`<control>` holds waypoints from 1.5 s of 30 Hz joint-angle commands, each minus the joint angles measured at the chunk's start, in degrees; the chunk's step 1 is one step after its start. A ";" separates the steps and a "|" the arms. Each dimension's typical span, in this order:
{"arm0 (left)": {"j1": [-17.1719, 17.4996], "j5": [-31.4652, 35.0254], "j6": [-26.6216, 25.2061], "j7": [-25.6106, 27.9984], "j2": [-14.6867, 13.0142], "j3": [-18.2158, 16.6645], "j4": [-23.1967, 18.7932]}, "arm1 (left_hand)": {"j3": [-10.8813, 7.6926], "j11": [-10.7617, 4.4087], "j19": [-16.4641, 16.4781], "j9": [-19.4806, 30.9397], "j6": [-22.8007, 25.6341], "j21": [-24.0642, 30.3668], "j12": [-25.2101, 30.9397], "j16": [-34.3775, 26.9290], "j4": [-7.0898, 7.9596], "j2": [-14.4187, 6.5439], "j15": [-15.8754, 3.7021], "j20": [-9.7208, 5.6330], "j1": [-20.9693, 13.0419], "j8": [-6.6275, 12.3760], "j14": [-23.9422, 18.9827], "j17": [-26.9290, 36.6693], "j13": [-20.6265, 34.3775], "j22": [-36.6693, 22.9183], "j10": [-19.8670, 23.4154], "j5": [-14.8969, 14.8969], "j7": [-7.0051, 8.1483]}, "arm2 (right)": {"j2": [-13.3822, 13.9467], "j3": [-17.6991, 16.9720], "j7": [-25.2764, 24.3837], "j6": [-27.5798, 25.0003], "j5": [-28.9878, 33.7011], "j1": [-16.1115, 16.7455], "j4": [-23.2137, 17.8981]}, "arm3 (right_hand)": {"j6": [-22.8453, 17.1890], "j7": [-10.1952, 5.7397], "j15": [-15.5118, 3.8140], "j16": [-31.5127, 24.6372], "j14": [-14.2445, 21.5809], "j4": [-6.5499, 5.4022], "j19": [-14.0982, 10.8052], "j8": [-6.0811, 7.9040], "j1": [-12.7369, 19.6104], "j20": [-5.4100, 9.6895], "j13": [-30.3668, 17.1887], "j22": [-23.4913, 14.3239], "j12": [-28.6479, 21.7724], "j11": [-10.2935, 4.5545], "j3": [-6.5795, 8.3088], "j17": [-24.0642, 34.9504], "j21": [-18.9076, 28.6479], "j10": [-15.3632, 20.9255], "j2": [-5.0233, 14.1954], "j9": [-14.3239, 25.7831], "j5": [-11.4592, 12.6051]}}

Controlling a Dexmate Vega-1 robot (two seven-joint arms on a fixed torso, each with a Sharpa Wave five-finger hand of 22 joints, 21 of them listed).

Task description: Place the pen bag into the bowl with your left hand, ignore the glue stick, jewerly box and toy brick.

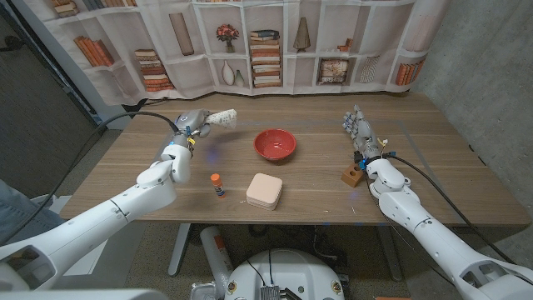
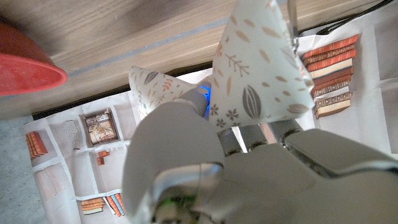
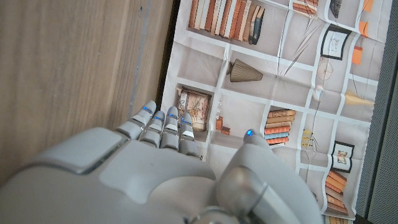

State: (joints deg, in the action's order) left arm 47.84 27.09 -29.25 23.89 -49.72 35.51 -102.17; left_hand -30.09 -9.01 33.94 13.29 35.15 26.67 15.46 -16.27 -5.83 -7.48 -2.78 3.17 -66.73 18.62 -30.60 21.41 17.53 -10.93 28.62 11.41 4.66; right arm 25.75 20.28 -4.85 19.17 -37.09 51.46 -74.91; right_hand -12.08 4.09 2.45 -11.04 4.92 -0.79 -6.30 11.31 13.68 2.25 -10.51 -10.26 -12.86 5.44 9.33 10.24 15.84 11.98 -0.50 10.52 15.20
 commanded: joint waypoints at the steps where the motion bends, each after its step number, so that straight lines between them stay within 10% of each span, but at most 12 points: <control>1: -1.27 3.85 3.90 0.55 1.03 1.07 1.84 | 0.27 -0.33 -0.34 0.02 0.50 -0.31 -0.07 0.00 0.08 0.35 -5.72 -0.23 0.57 0.62 -0.46 0.16 0.30 0.06 0.59 -0.46 0.46 | 0.21 -0.35 -0.55 0.12 -0.01 0.40 -0.42 | -0.40 -0.04 -0.03 0.17 0.60 0.14 -0.42 -0.04 0.08 0.29 -0.27 -0.12 0.27 -0.09 -0.20 0.34 -0.03 0.48 0.72 0.28 -0.29; 45: -1.46 10.68 14.56 1.69 3.27 1.84 2.96 | 0.24 -0.30 -1.14 -0.37 1.31 -0.63 -0.62 0.60 -0.57 0.75 -6.17 -0.60 0.92 0.93 -0.97 0.36 0.87 0.30 1.45 -1.05 0.71 | -0.13 -0.39 -0.80 0.17 0.04 -0.09 0.06 | -0.46 0.10 0.00 0.20 0.63 0.31 -0.67 -0.04 0.09 0.36 -0.27 -0.15 0.31 -0.10 -0.34 0.34 -0.65 0.55 0.92 0.28 -0.34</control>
State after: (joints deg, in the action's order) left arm 46.78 35.22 -16.71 25.77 -46.89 36.76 -99.29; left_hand -29.77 -9.32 32.91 12.76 35.84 26.06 14.97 -15.83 -6.01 -6.72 -2.90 2.77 -65.98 19.29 -30.91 21.68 18.24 -10.67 29.37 10.52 5.34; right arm 25.92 19.79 -5.77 19.19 -36.89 51.58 -75.31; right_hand -12.08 4.09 2.45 -11.04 4.92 -0.55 -6.50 11.31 13.61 2.04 -10.51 -10.25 -12.86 5.44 9.09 10.25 15.23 11.97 0.02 10.52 15.20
